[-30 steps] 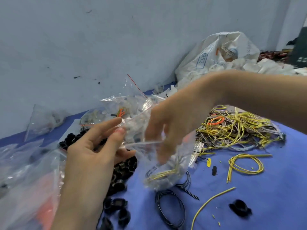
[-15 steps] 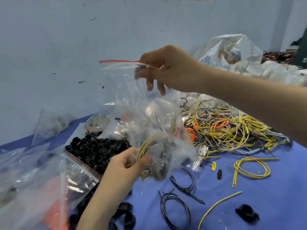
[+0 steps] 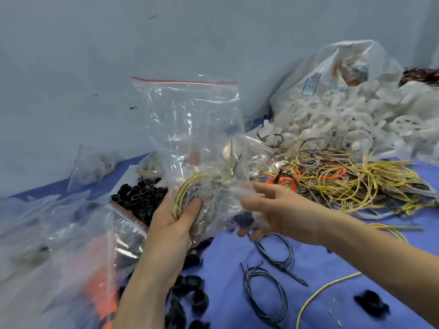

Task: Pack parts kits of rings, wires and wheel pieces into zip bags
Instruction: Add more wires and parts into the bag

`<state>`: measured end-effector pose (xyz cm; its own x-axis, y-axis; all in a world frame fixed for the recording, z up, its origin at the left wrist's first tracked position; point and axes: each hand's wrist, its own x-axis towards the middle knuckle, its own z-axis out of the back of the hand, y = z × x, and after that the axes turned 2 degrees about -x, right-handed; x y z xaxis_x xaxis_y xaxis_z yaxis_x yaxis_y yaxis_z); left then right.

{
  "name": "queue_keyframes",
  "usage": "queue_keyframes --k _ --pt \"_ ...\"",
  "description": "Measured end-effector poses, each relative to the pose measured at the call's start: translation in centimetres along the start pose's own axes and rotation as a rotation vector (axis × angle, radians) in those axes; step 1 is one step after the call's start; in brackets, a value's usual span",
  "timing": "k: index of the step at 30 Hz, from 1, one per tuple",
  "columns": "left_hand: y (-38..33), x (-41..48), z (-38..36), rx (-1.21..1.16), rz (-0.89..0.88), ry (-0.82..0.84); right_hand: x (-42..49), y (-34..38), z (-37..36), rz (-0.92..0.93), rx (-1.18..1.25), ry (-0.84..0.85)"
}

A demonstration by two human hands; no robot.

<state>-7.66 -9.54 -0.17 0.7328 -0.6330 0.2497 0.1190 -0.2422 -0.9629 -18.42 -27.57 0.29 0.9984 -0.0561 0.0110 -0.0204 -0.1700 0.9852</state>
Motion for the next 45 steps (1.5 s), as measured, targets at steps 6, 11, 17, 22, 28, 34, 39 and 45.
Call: queue_keyframes --k 6,11,17,22,28,34,39,45 --pt "-0.7 0.1 0.7 0.007 0.129 -0.030 0.0 -0.4 0.2 0.098 -0.218 -0.183" --pt "-2.4 0.2 2.4 -0.190 0.072 -0.186 -1.4 -2.1 0.4 0.009 -0.451 -0.046" --pt "-3.0 -0.3 2.8 -0.133 -0.040 -0.319 -1.6 -1.9 -0.4 -0.052 -0.627 -0.081" --pt "-5.0 -1.4 1.2 0.022 -0.189 -0.205 -1.0 3.0 -2.4 0.428 -0.487 -0.399" --pt "-5.9 -2.0 -1.2 0.195 -0.223 -0.089 -0.3 9.3 -5.9 0.437 -1.151 -0.151" --pt "-6.0 -2.0 -1.2 0.255 -0.181 -0.046 0.4 8.7 -5.3 0.296 -1.031 -0.124" --pt "-5.8 -2.0 -0.6 0.280 -0.197 -0.083 0.0 8.1 -3.5 0.171 -1.061 -0.018" --pt "-5.0 -1.7 -0.8 0.116 -0.194 -0.256 0.3 8.2 -3.0 0.243 -1.036 -0.122"
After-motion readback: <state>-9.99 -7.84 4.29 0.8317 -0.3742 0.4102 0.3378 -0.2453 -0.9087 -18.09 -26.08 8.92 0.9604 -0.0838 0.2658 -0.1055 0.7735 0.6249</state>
